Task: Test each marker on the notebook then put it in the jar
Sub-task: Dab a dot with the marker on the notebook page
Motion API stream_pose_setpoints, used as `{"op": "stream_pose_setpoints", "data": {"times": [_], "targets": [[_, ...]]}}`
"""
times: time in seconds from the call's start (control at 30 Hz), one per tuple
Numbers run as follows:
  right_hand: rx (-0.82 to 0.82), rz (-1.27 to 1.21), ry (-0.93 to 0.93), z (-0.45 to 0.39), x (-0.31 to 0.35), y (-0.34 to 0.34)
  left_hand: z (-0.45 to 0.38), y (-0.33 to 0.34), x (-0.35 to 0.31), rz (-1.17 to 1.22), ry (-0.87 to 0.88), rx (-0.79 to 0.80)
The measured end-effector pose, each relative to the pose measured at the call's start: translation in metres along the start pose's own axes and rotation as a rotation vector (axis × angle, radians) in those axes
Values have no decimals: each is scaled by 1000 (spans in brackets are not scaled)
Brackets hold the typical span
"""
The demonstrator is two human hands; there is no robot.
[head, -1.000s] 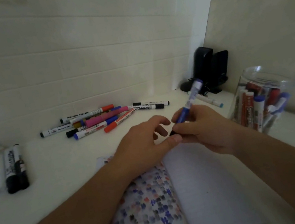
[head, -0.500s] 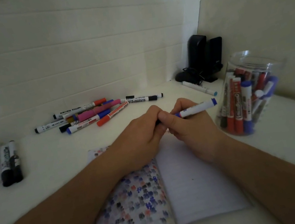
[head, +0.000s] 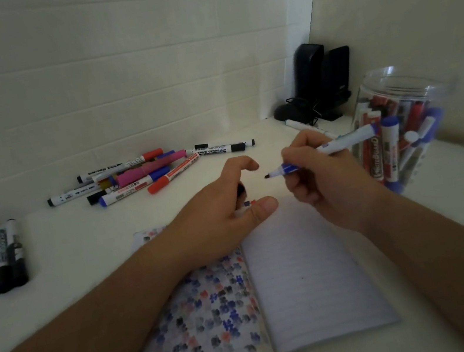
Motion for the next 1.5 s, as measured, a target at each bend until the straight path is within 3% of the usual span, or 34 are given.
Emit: {"op": "stream_pose_setpoints", "data": {"times": [0.1,0.2,0.5,0.73,1.23,1.5], "targets": [[-67,172,40,-4,-3,-19,0,0,12,-235,-98,25],[-26,328,110,-5,-12,-22,-5,3,19,-350,-211,118],[-93,618,121,-10,-18,-19,-9,-4,19,-254,-282,238],[-205,586,117,-15,-27,-18,-8,-2,20,-261,-279,224],[-182,704,153,-21,-29,-17,-6,-2,18,-265,-285,222],[-186,587,139,-19,-30,-21,-5,-3,18,-258,-286,222]]}}
Point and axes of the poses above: each hand's wrist, its own z-axis away from the middle knuckle, its own y-axis out of the palm, x = y × z, the point moved 2 cm from there along -z, towards the middle knuckle, and after that the axes turned 9 degrees about x, right-handed, at the moved point
